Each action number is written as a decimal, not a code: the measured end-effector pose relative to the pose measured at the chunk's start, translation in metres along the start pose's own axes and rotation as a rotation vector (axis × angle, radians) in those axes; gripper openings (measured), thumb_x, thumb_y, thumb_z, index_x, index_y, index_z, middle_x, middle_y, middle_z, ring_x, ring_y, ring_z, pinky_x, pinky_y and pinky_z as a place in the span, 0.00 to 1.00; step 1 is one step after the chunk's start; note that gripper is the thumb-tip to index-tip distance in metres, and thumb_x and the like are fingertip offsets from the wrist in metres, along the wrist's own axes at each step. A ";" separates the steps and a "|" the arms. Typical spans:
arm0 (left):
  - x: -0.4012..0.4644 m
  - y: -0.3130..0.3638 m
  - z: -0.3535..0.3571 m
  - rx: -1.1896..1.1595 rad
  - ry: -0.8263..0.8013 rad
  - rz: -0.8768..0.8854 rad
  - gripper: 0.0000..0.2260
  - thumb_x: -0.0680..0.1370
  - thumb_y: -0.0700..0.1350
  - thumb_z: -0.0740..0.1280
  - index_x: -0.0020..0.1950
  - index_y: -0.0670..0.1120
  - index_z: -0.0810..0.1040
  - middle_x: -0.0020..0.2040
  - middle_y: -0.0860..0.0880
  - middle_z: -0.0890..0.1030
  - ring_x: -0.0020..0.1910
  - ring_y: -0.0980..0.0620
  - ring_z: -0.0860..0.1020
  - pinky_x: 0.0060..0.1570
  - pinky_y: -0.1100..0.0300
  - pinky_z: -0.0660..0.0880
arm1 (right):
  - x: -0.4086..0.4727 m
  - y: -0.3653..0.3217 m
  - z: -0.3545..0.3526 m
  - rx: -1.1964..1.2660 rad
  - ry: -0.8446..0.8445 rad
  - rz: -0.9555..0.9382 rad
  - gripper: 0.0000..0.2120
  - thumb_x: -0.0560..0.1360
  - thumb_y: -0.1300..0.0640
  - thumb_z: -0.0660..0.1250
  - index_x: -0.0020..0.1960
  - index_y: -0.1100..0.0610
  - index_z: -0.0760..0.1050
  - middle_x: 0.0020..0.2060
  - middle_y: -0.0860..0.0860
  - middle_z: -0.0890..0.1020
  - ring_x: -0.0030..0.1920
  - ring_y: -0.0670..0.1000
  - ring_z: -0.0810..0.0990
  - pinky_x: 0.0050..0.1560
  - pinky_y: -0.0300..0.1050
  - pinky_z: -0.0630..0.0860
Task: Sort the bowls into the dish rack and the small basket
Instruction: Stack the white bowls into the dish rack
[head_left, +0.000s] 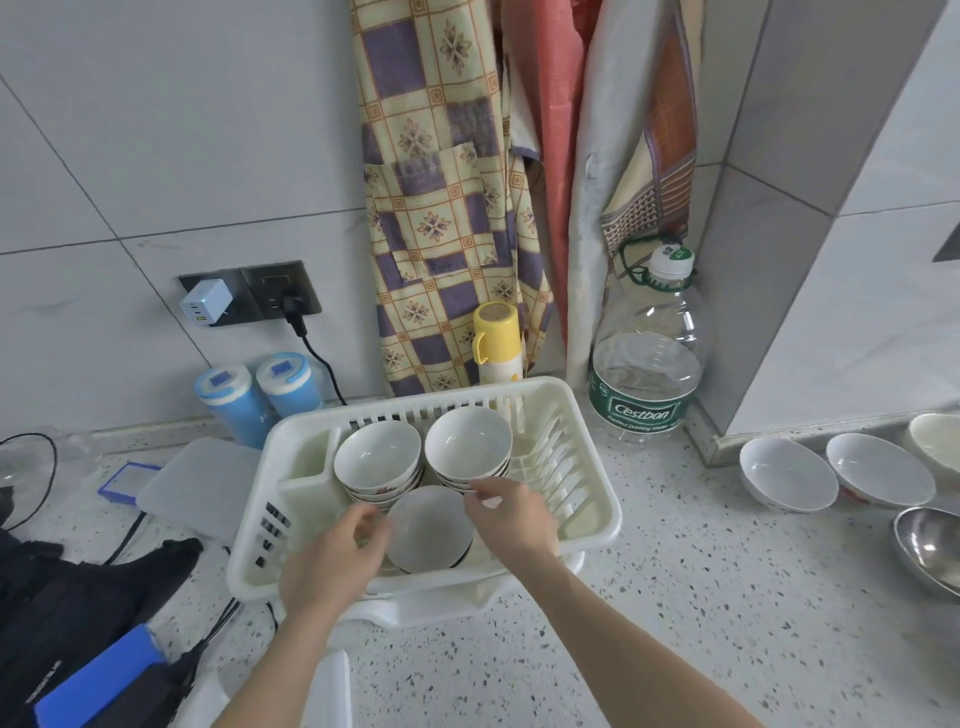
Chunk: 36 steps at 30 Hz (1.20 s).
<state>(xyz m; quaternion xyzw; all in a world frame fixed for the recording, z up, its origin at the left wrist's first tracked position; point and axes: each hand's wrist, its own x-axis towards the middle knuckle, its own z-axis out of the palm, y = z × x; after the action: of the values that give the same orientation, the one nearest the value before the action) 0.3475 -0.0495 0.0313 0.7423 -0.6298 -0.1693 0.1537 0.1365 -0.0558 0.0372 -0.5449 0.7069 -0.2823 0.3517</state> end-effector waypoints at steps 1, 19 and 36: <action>-0.002 0.001 -0.001 -0.001 0.006 0.001 0.12 0.78 0.67 0.51 0.54 0.67 0.70 0.44 0.69 0.76 0.38 0.62 0.78 0.40 0.61 0.74 | -0.004 0.000 -0.004 0.104 -0.007 -0.034 0.14 0.74 0.45 0.64 0.58 0.43 0.81 0.45 0.33 0.81 0.46 0.37 0.78 0.40 0.31 0.69; -0.127 0.240 0.123 -1.037 0.197 0.110 0.12 0.74 0.48 0.61 0.37 0.41 0.75 0.35 0.52 0.78 0.32 0.59 0.73 0.35 0.69 0.70 | -0.079 0.200 -0.226 0.881 0.239 0.341 0.07 0.78 0.55 0.66 0.49 0.53 0.83 0.35 0.51 0.85 0.28 0.45 0.65 0.32 0.37 0.64; -0.083 0.421 0.282 -0.847 -0.606 -0.484 0.20 0.80 0.51 0.62 0.69 0.44 0.66 0.50 0.41 0.85 0.28 0.52 0.72 0.24 0.64 0.59 | -0.019 0.312 -0.359 0.616 0.420 0.461 0.08 0.73 0.61 0.68 0.51 0.59 0.80 0.36 0.52 0.79 0.32 0.50 0.71 0.33 0.41 0.67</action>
<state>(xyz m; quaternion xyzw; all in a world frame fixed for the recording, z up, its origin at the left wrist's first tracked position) -0.1616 -0.0392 -0.0305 0.6572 -0.3351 -0.6425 0.2073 -0.3285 0.0451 0.0094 -0.1737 0.7490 -0.4986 0.4003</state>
